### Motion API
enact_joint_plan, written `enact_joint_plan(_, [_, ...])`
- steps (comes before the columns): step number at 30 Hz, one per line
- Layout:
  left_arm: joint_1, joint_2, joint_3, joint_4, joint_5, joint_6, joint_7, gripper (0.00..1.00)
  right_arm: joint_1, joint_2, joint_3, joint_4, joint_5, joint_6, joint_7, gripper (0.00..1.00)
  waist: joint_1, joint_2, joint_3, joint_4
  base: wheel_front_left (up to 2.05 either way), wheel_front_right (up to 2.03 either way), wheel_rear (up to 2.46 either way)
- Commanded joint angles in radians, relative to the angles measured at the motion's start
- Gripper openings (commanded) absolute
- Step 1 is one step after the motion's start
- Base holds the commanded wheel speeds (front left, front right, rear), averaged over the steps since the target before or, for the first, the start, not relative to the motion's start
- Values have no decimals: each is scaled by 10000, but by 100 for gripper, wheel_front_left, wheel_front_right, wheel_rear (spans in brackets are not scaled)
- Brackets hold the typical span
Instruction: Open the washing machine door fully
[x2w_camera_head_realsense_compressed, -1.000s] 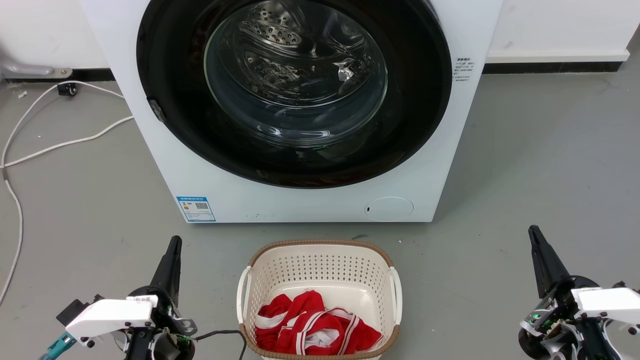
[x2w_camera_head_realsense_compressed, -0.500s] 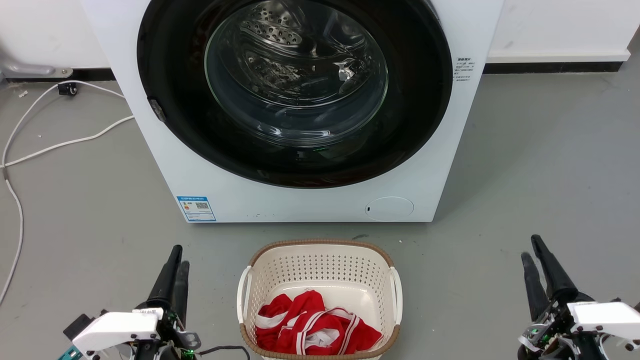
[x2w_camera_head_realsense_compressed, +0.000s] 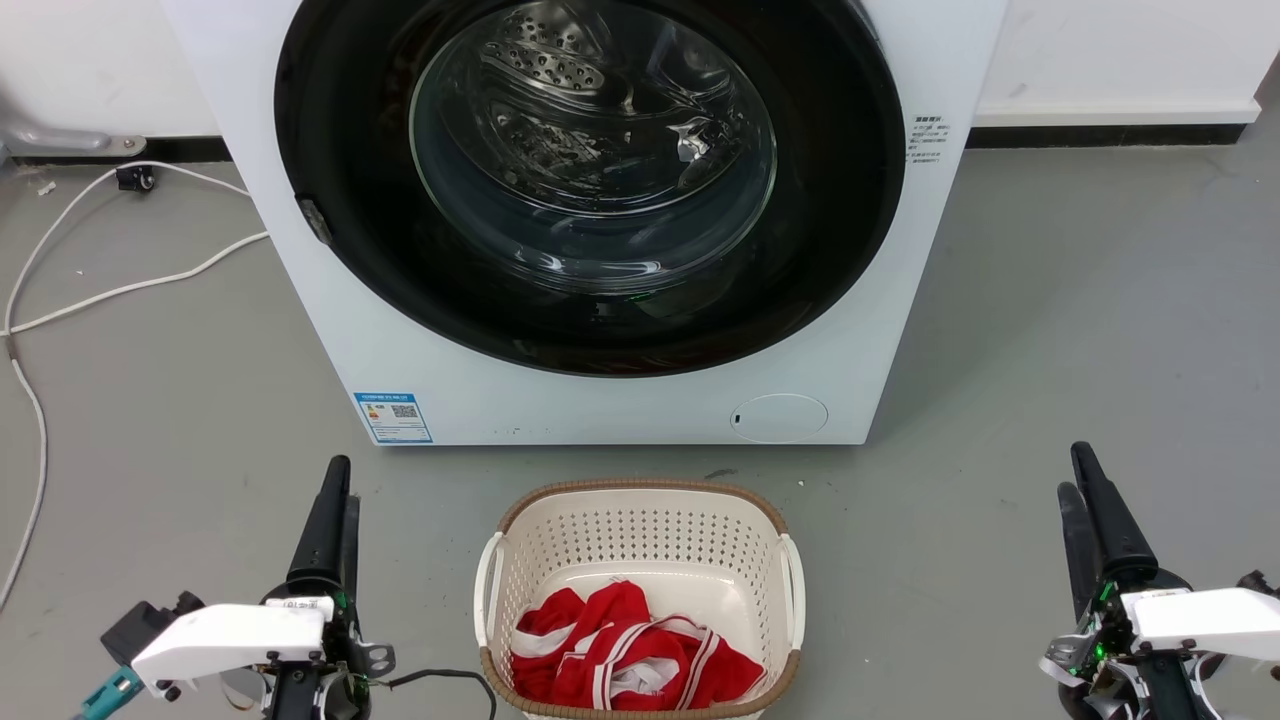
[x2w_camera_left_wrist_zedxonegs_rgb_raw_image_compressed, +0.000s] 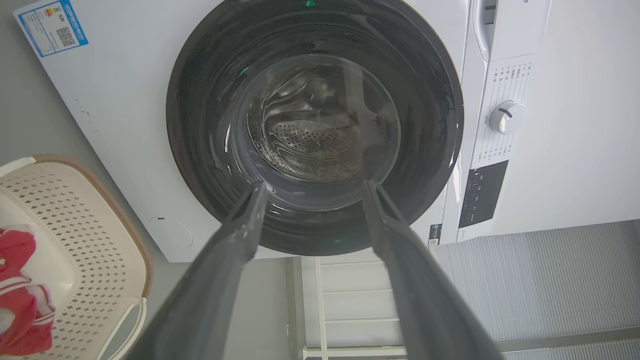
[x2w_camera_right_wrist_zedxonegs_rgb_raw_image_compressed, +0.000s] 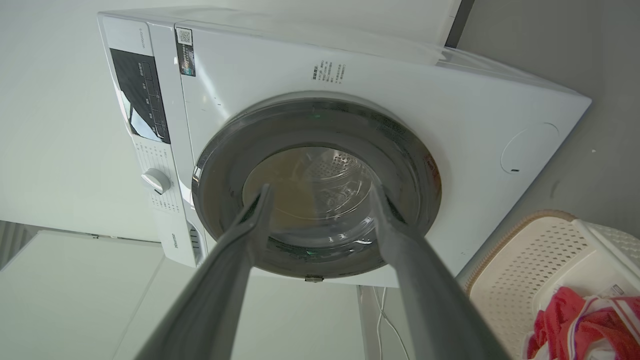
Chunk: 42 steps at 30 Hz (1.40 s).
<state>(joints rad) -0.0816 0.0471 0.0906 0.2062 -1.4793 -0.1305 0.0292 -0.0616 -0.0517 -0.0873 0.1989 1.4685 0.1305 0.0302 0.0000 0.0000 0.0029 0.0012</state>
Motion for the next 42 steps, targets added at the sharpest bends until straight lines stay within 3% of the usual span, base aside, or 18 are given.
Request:
enact_joint_plan(1, [-272,26,22,-271,235,-2,-98,100,-187,-1,26,-272,-352,1,-97,100,0,0,2,1,0,0,0])
enact_joint_plan(11, [-308,29,9,-849,2514,-2,-509,100,-161,-8,128,-879,-3526,1,-508,100,0,0,14,26,0,0,0])
enact_joint_plan(21, [-249,32,-332,-996,5452,-1,-911,100,41,2,293,-1090,-6741,1,-915,100,0,0,13,61,0,0,0])
enact_joint_plan(42, [-99,114,-880,-721,8963,320,-1572,100,348,8,341,-616,-9888,1,-1366,100,0,0,-28,46,0,0,0])
